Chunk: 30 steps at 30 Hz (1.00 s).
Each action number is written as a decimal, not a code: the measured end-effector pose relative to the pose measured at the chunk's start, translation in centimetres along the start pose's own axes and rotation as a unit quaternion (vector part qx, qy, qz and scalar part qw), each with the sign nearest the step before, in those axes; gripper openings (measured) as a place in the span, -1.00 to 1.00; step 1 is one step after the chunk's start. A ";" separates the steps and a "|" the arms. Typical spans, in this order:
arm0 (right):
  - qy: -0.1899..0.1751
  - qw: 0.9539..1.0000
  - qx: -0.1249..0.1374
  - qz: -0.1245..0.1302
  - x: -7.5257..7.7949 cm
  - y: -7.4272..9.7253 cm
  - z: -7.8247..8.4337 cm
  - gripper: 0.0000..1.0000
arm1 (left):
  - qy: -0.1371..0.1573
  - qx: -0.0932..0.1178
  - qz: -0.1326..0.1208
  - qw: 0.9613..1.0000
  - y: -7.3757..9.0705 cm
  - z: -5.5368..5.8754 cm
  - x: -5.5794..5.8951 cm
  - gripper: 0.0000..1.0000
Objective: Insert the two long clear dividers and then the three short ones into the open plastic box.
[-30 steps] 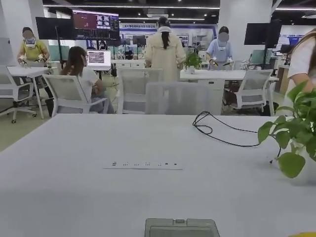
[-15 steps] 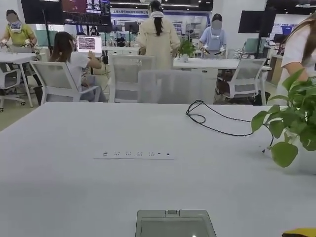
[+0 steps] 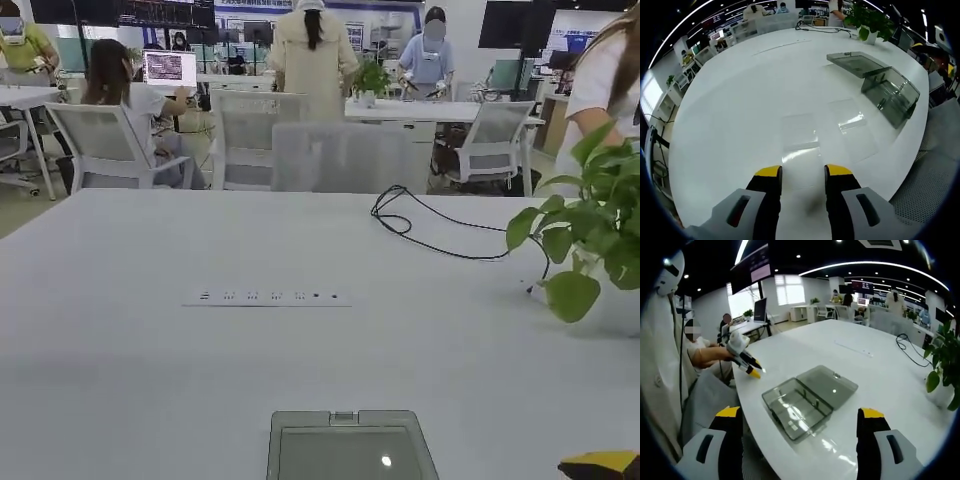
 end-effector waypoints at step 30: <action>-0.037 0.999 -0.038 0.013 -0.3 -0.5 0.9 0.78 | 0.045 -0.065 -0.005 0.997 0.0 -1.1 0.3 -0.38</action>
Point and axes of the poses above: the centre of the closed fingertips' face, and the gripper's own axes: y roughly backward along the fingers, x roughly to its right, z roughly out of its underside, the point moved 8 cm from there along y, roughly backward along the fingers, and after that the axes turned 10 degrees about -x, right-handed, at the moved point
